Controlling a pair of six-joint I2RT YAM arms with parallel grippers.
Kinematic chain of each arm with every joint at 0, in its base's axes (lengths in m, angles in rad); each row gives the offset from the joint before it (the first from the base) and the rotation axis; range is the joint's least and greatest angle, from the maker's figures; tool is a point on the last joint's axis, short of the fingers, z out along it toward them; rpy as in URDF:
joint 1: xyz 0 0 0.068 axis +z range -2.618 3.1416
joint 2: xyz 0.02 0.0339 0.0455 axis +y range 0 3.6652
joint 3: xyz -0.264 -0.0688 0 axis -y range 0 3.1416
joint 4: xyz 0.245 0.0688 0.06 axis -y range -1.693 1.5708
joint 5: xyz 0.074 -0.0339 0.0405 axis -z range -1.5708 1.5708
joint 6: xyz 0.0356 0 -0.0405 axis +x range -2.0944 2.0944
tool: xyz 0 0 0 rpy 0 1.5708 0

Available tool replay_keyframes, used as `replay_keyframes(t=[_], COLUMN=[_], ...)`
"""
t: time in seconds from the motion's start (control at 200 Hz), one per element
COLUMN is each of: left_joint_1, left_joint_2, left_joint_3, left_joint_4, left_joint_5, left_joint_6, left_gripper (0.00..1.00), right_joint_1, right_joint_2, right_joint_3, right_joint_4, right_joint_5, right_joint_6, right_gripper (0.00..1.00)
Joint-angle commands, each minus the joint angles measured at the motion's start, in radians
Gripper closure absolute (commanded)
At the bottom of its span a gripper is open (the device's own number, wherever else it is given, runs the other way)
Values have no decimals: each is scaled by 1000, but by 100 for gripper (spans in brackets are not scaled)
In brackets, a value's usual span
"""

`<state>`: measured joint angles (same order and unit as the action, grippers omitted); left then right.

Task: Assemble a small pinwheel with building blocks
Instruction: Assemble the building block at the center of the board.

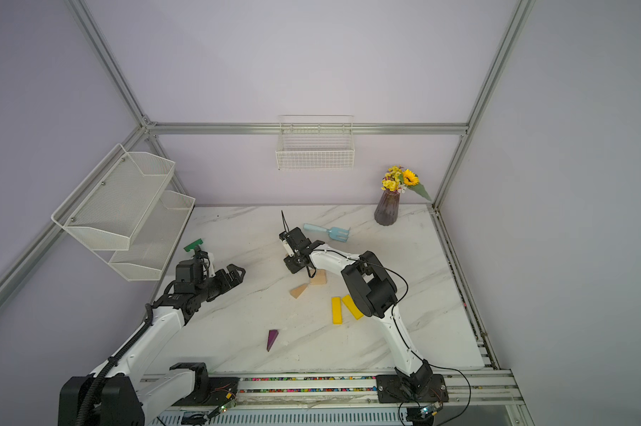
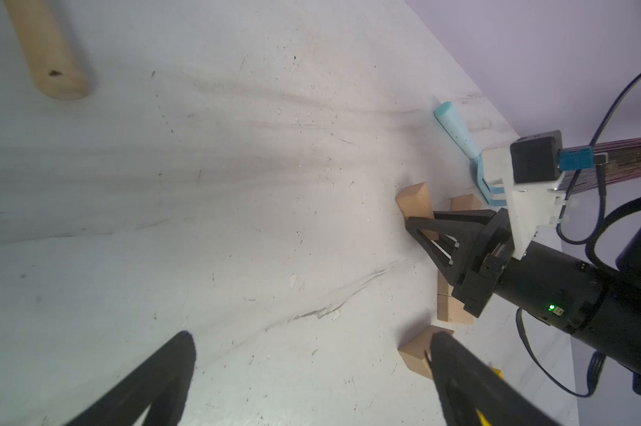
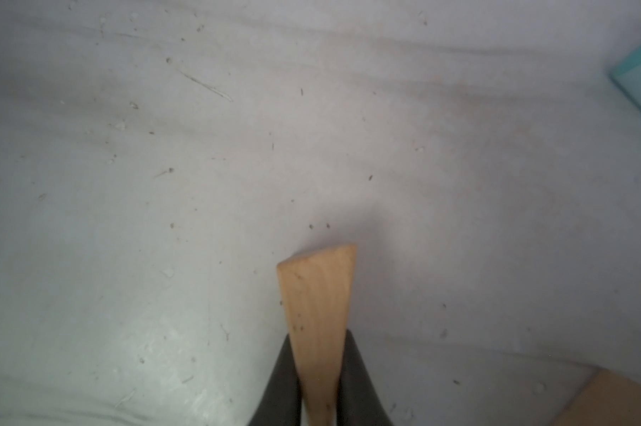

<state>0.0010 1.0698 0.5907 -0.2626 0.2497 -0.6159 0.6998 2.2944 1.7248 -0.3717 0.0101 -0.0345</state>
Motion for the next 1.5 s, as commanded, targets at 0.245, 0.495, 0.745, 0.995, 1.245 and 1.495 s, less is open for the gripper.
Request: replay_keyframes(t=[0.245,0.495,0.745,0.995,1.245,1.495], left_joint_1=[5,3,-1,-1,-1,-4], left_joint_2=[19,18,17,15,12,18], left_joint_3=[20,14,15,9,6,6], left_joint_4=[62,68,68,69,72,75], left_joint_5=[57,65,65,67,69,69], left_joint_6=[8,-4,-4,-3,-3,-4], left_gripper=[0,0,0,0,0,0], right_joint_1=[-18,-33,-40,-42,-42,-42], right_joint_2=[-83,-102,-115,-128,-136,-134], right_joint_3=[-113,-155,-180,-191,-198,-204], right_joint_4=[-1,14,24,24,26,29], right_joint_5=[18,17,11,4,-4,-4], right_joint_6=[-33,-35,-36,-40,-35,-31], right_gripper=[90,89,88,88,87,80])
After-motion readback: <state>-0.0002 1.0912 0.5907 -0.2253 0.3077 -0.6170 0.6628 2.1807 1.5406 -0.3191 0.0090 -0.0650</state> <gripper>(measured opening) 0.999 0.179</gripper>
